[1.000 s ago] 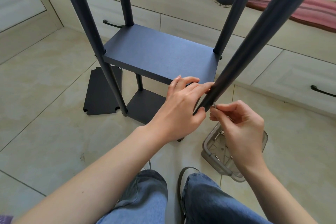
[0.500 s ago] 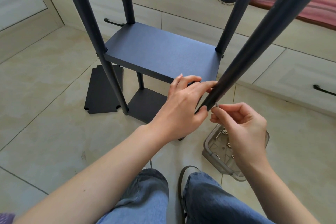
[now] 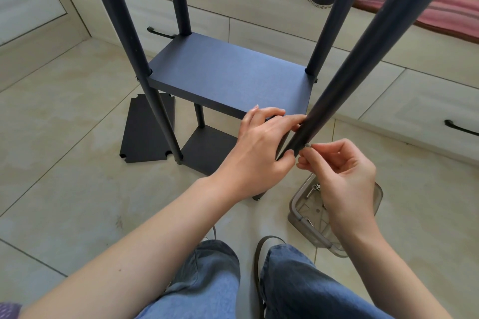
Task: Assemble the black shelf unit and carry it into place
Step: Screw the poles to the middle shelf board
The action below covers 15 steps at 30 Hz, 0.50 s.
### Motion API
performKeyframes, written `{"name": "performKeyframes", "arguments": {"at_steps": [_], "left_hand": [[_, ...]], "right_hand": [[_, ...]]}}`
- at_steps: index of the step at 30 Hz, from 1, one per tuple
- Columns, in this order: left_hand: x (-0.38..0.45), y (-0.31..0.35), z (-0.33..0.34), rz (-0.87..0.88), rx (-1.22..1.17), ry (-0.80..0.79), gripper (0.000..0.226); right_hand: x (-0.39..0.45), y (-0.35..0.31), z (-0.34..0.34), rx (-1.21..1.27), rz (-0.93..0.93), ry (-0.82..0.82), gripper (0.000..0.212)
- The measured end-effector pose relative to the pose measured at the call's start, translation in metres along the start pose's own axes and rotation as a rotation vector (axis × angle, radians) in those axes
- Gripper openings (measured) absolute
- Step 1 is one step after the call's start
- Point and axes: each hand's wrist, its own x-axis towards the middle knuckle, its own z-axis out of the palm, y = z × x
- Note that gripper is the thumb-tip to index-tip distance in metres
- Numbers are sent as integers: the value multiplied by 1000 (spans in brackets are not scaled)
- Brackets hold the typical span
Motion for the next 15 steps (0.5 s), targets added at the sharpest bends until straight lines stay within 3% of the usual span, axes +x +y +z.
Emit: {"name": "performKeyframes", "arguments": {"at_steps": [15], "left_hand": [[0, 0, 0, -2, 2, -7, 52]], "right_hand": [[-4, 8, -3, -28, -64, 6, 11]]}}
